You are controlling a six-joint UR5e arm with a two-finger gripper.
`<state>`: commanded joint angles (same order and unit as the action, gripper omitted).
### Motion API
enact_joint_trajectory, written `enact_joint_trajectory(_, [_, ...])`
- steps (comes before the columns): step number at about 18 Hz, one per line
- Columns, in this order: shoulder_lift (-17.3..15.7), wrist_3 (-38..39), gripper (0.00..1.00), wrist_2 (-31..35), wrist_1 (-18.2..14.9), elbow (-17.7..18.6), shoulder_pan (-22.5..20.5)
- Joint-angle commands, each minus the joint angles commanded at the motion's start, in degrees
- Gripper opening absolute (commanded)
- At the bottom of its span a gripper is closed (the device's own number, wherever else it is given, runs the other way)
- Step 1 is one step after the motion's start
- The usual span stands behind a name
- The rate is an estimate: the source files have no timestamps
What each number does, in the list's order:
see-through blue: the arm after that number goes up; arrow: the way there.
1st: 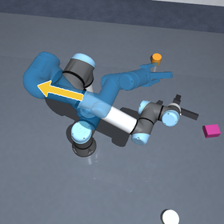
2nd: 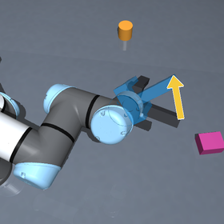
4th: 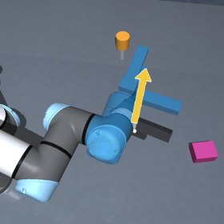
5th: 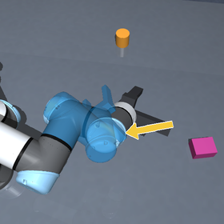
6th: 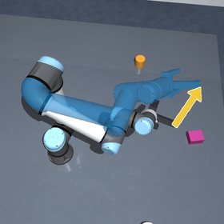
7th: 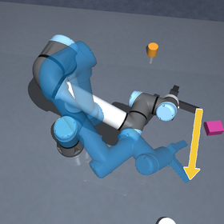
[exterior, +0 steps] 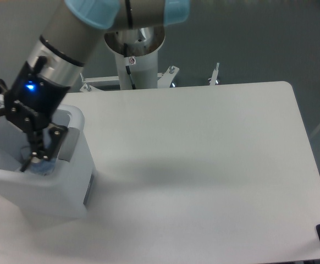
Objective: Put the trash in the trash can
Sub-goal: 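Open the gripper, release the bottle, and withdraw from the bin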
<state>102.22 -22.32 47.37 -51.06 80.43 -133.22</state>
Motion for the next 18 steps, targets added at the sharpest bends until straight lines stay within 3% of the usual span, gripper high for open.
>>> enact_joint_trajectory(7, [2.9, -0.9, 1.00, 0.1, -0.2, -0.6, -11.9])
enact_joint_trajectory(13, [4.3, -11.0, 1.00, 0.6, -0.4, 2.4, -21.6])
enact_joint_trajectory(15, [4.5, -15.4, 1.00, 4.7, -0.4, 4.2, -23.0])
enact_joint_trajectory(18, [4.4, -24.1, 1.00, 16.8, -0.4, 6.4, -23.0])
